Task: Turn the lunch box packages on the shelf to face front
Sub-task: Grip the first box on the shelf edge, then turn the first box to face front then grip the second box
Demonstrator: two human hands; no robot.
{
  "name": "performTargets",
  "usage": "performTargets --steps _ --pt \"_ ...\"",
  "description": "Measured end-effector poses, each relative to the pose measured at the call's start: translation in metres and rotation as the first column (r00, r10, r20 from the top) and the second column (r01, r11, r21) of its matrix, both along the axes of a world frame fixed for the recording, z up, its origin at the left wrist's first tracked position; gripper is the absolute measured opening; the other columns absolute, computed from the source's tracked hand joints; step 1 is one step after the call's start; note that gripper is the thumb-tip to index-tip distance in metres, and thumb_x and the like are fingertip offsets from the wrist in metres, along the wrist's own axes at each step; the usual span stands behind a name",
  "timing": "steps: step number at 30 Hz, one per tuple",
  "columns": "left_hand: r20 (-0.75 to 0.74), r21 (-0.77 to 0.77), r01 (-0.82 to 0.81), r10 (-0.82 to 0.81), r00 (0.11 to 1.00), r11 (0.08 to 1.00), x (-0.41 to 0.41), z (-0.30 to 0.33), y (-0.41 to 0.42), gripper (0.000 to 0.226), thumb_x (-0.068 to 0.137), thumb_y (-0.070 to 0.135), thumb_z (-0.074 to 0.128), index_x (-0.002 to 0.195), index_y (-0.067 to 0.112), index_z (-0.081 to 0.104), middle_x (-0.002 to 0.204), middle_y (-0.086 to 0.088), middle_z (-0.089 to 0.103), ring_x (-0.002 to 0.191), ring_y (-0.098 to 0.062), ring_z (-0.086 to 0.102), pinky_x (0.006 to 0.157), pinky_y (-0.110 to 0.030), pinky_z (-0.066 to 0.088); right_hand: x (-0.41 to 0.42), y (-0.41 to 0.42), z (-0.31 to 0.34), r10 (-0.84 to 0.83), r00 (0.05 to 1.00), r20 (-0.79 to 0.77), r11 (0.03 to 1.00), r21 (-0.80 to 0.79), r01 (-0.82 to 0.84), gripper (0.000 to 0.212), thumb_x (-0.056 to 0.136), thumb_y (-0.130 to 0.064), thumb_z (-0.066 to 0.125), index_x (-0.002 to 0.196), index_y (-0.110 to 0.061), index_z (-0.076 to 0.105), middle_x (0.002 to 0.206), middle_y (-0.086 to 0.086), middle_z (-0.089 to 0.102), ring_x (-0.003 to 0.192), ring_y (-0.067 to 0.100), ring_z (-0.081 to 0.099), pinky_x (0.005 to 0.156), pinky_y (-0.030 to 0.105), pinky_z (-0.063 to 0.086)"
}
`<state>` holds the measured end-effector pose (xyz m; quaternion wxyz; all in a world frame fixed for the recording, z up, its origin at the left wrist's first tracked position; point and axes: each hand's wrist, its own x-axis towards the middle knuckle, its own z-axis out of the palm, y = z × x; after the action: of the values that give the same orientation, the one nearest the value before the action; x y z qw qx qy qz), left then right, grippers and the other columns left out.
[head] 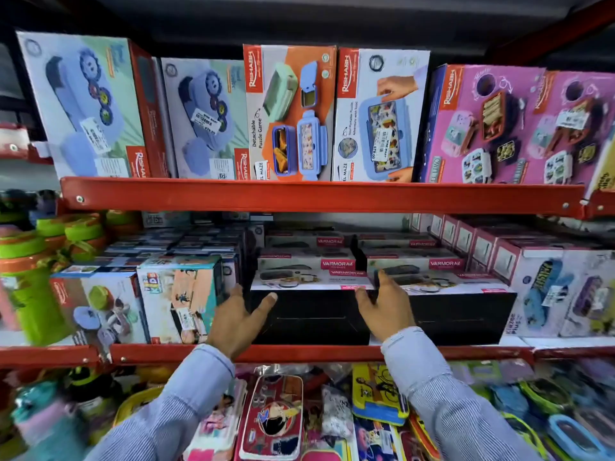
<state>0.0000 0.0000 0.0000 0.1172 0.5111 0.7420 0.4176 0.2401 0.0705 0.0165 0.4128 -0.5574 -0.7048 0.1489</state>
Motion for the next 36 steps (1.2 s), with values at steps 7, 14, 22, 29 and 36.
performTargets --steps 7,14,22,29,36 --pt "0.484 0.002 0.069 -0.061 0.873 0.998 0.003 0.002 0.007 0.103 0.073 0.078 0.055 0.145 0.005 0.048 0.149 -0.022 0.053 0.137 -0.038 0.050 0.116 -0.052 0.039 -0.002 0.001 0.001 -0.029 0.983 -0.180 0.975 -0.222 -0.012 0.067 0.089 -0.040 0.058 0.143 -0.007 0.038 0.147 0.015 0.047 0.134 0.032 0.045 0.105 0.031 0.034" --pt "0.567 0.288 0.003 -0.173 0.805 0.958 -0.013 0.014 -0.016 0.064 0.072 0.081 0.059 0.085 0.019 0.058 0.089 -0.011 0.063 0.083 -0.025 0.061 0.096 -0.060 0.051 0.018 -0.019 0.009 -0.063 0.865 -0.499 0.996 -0.089 0.021 0.033 0.079 -0.058 0.060 0.078 -0.025 0.055 0.076 -0.009 0.065 0.076 0.012 0.063 0.060 0.025 0.042" --pt "0.457 0.277 -0.082 -0.056 0.888 0.957 -0.016 -0.017 -0.004 0.047 0.084 0.002 0.072 0.129 0.012 0.060 0.114 -0.010 0.072 0.105 -0.028 0.068 0.100 -0.046 0.054 0.015 -0.006 -0.017 -0.078 0.956 -0.282 0.995 -0.086 0.056 0.037 0.077 -0.014 0.075 0.113 -0.010 0.069 0.098 0.006 0.076 0.078 0.014 0.069 0.083 0.024 0.054" --pt "0.326 0.158 -0.130 0.072 0.942 0.979 -0.007 -0.058 0.008 0.038 0.083 -0.006 0.067 0.117 0.008 0.057 0.101 -0.012 0.073 0.088 -0.025 0.068 0.096 -0.044 0.056 0.004 0.011 -0.063 -0.090 0.991 -0.101 0.974 -0.217 0.067 0.018 0.078 -0.011 0.070 0.095 -0.005 0.071 0.093 0.010 0.077 0.077 0.019 0.072 0.079 0.028 0.059" --pt "0.363 0.126 -0.052 0.003 0.932 0.991 -0.012 -0.065 0.008 0.044 0.086 -0.003 0.067 0.124 0.014 0.054 0.121 -0.008 0.069 0.107 -0.023 0.068 0.091 -0.029 0.050 0.005 0.013 -0.075 -0.073 0.992 -0.102 0.974 -0.219 0.049 0.020 0.078 -0.013 0.070 0.098 -0.012 0.069 0.099 0.004 0.077 0.076 0.008 0.066 0.077 0.014 0.050"
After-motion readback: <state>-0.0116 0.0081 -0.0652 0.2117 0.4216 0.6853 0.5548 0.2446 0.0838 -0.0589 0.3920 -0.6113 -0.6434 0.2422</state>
